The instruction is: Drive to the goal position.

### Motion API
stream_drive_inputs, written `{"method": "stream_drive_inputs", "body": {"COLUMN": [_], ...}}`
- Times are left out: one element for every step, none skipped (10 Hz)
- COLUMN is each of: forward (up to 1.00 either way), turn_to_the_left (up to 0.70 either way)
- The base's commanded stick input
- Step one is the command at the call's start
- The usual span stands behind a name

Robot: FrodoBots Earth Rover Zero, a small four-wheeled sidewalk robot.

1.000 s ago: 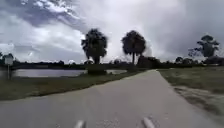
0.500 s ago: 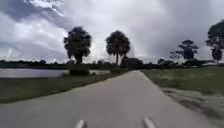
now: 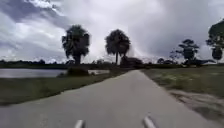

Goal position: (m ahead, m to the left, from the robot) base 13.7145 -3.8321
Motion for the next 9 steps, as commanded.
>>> {"method": "stream_drive_inputs", "body": {"forward": [0.70, 0.70, 0.70, 0.70, 0.70, 0.70, 0.70, 0.70, 0.70], "turn_to_the_left": [0.00, 0.00, 0.00, -0.04, -0.15, -0.25, -0.31, -0.15, 0.00]}}
